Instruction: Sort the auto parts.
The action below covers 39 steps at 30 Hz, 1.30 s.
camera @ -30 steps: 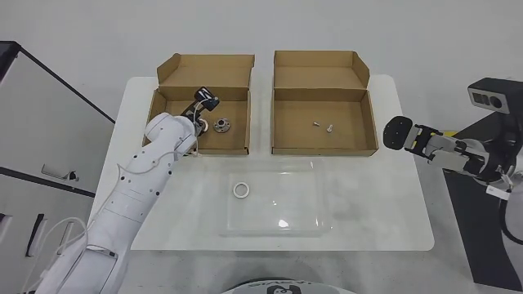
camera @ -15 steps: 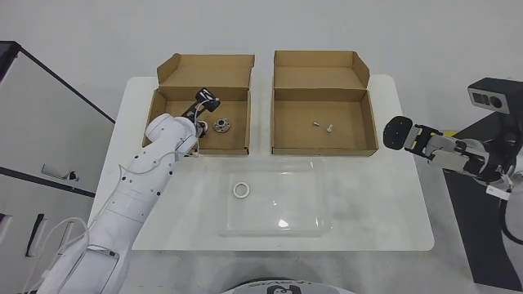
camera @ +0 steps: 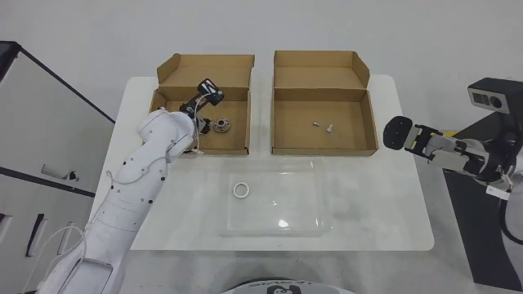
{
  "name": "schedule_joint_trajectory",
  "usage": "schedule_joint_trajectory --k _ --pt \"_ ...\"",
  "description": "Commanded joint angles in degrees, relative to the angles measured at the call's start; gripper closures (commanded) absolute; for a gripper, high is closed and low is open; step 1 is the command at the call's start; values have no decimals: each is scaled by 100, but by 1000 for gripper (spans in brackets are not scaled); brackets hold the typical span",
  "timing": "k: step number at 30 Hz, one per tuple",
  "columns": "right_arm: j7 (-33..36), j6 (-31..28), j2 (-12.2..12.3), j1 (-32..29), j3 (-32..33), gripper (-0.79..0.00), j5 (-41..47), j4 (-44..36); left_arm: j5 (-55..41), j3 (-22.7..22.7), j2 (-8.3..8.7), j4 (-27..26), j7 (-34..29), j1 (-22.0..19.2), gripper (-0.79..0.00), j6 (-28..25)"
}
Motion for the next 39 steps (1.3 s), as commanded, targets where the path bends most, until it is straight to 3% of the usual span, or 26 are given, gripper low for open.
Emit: schedule_joint_trajectory --k 1,8,17,27,39 --pt "-1 0 0 0 0 -785 0 0 -135 -97 26 -407 -148 109 -785 -203" --pt "-1 0 0 0 0 -785 0 0 -863 -264 54 -1699 -737 480 -785 -252" --pt "-1 0 0 0 0 -785 0 0 -1493 -18 46 -2710 -1253 733 -785 -113" --pt "-1 0 0 0 0 -785 0 0 -1779 650 -23 -2986 -1388 640 -785 154" --pt "-1 0 0 0 0 -785 0 0 -2135 1191 -17 -2957 -2336 485 -785 -218"
